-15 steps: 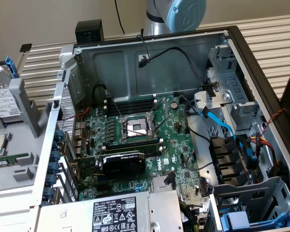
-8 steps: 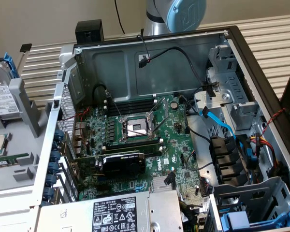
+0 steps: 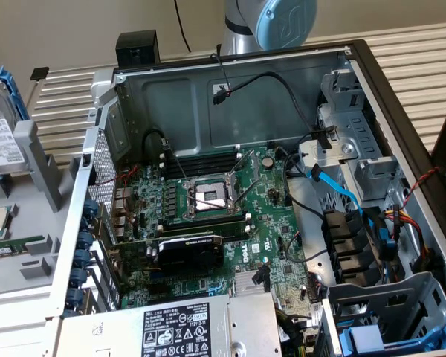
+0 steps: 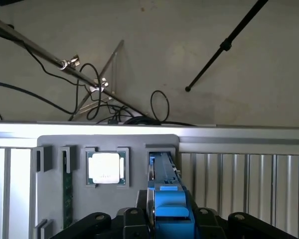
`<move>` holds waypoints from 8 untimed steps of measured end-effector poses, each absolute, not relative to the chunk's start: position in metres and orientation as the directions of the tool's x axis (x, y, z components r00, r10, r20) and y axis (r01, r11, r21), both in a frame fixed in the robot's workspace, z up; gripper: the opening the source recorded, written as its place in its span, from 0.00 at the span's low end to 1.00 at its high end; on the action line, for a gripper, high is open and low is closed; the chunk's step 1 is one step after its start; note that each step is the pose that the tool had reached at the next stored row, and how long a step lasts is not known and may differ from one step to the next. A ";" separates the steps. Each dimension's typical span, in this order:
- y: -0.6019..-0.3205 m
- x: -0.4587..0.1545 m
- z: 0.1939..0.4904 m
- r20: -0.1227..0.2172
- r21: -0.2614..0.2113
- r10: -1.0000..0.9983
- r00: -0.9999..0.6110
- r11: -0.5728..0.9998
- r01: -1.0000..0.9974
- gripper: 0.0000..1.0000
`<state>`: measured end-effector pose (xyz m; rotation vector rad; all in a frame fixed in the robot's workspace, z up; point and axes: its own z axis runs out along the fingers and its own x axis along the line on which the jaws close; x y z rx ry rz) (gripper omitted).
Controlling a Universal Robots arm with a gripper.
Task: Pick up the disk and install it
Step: 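Pick up the disk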
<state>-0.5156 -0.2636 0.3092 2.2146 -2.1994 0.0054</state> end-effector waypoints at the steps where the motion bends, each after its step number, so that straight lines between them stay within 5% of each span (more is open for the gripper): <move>1: -0.264 -0.516 0.312 0.017 0.011 -1.000 0.007 -0.007 -1.000 0.37; 8: -0.262 -0.516 0.332 0.020 0.000 -1.000 0.007 -0.007 -1.000 0.37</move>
